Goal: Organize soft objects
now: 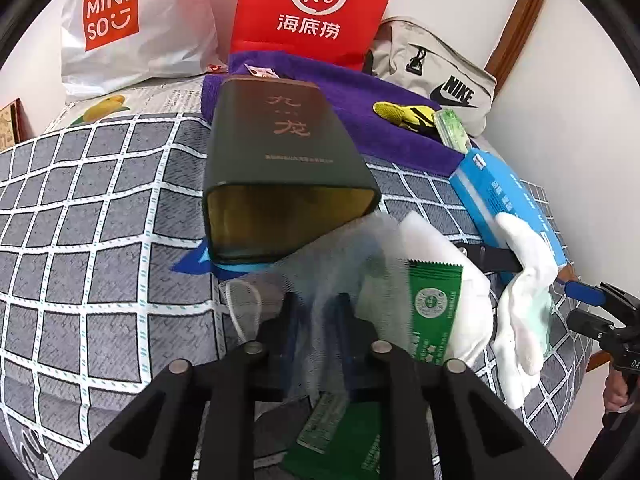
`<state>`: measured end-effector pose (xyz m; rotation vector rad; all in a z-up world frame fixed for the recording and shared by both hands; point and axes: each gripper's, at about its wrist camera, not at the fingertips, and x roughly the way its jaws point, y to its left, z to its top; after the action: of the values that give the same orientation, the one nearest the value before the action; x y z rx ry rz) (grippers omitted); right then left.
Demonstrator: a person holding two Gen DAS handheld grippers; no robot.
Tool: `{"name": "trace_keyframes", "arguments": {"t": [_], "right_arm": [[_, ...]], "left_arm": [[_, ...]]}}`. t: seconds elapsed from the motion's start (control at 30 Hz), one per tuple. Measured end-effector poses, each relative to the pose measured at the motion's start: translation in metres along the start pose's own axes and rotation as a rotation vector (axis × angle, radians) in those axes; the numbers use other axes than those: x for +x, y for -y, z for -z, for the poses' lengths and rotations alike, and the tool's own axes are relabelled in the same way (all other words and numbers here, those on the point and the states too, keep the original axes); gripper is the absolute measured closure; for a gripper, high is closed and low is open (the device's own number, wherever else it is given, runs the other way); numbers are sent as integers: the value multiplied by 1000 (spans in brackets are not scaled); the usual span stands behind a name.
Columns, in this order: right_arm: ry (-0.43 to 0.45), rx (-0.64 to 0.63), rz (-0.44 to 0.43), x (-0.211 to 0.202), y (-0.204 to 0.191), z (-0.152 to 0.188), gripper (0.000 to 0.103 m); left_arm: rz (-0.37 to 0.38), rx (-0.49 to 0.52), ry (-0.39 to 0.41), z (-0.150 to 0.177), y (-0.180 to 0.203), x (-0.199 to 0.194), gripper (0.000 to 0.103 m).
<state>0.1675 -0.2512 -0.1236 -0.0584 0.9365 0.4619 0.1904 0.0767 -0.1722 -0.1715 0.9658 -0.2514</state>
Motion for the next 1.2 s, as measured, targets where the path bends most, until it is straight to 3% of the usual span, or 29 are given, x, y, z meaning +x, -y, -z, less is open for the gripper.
{"name": "trace_keyframes", "arguments": {"t": [0.07, 0.13, 0.27, 0.37, 0.43, 0.5, 0.77, 0.93, 0.97, 1.13, 1.2], "right_arm": [[-1, 1, 4, 0, 1, -1, 38], [-2, 2, 4, 1, 1, -1, 38], [-16, -5, -1, 6, -1, -2, 38], [-30, -20, -1, 9, -5, 0, 38], [-33, -27, 5, 10, -6, 1, 38], [-34, -25, 3, 11, -6, 1, 38], [-30, -18, 1, 8, -4, 3, 38], [-23, -18, -4, 6, -5, 3, 38], [-21, -22, -5, 6, -6, 3, 38], [-28, -37, -10, 8, -10, 6, 38], [-32, -41, -10, 9, -10, 7, 38]], "left_arm": [[-13, -1, 2, -1, -1, -1, 75], [-38, 11, 11, -1, 0, -2, 59], [-79, 57, 13, -2, 11, 3, 54], [-105, 80, 16, -2, 15, 5, 62], [-90, 74, 13, -3, 13, 5, 84], [-75, 60, 7, -3, 9, 5, 94], [-54, 29, 21, 3, 1, -11, 100], [-96, 28, 13, 8, -5, -23, 100], [-97, 18, 7, 9, -7, -23, 98], [-54, -36, 17, 11, -13, -25, 45], [-62, -30, 27, 10, -9, -25, 39]]}}
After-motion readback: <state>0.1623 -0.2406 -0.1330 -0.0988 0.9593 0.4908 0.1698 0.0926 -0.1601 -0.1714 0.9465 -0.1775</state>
